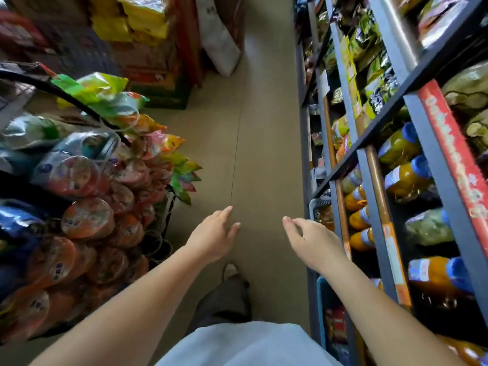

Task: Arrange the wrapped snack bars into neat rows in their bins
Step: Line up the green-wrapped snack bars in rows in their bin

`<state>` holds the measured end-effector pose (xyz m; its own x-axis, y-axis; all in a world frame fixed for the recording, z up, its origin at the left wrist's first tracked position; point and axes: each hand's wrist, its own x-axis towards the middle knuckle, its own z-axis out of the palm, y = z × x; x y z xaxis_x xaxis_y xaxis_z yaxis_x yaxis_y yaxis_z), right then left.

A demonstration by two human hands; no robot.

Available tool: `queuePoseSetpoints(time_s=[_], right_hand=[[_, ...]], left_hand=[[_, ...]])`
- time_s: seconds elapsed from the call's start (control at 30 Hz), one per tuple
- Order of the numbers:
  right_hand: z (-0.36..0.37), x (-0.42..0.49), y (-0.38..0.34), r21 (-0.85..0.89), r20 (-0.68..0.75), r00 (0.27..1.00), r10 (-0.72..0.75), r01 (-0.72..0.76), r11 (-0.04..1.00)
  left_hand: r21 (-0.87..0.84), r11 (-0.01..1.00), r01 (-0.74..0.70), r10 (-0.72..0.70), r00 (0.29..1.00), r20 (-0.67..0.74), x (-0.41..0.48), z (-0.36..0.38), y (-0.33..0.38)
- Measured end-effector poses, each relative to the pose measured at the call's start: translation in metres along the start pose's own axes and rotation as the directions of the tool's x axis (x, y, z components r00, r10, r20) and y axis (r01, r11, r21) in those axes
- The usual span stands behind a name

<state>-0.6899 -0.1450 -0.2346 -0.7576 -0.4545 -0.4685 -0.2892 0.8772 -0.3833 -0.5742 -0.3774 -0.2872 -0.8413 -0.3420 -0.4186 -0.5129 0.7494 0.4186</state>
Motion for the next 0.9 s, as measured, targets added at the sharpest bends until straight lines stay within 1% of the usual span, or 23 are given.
queuePoseSetpoints(time_s=[0.13, 0.23, 0.33, 0.43, 0.57, 0.73, 0.9], right_hand=[[-0.044, 0.111, -0.030, -0.005, -0.017, 0.999, -0.035, 0.035, 0.999], [-0.082, 0.188, -0.055, -0.001, -0.033, 0.999, -0.017, 0.017, 1.000], [-0.120, 0.259, -0.081, 0.011, -0.045, 0.999, -0.007, 0.008, 1.000], [-0.159, 0.325, -0.102, 0.072, -0.083, 0.996, -0.015, 0.021, 0.997], [-0.201, 0.417, -0.115, 0.150, -0.097, 0.995, -0.014, 0.028, 0.988], [-0.247, 0.559, -0.127, 0.144, -0.060, 0.998, -0.031, 0.040, 0.989], [-0.301, 0.692, -0.179, 0.078, 0.014, 0.993, -0.114, 0.113, 0.991]], left_hand=[[-0.016, 0.999, 0.049, -0.049, 0.998, -0.026, 0.104, -0.053, -0.013], [-0.065, 0.997, 0.051, -0.054, 0.997, -0.048, 0.183, -0.096, -0.014], [-0.068, 0.997, 0.040, -0.044, 0.998, -0.055, 0.258, -0.141, -0.009], [-0.057, 0.998, 0.003, -0.007, 0.998, -0.068, 0.329, -0.187, 0.005], [-0.052, 0.999, -0.002, -0.001, 0.998, -0.064, 0.428, -0.235, 0.018], [-0.046, 0.997, 0.067, -0.069, 0.997, -0.046, 0.555, -0.286, 0.018], [-0.108, 0.975, 0.192, -0.200, 0.978, -0.065, 0.654, -0.344, 0.006]])
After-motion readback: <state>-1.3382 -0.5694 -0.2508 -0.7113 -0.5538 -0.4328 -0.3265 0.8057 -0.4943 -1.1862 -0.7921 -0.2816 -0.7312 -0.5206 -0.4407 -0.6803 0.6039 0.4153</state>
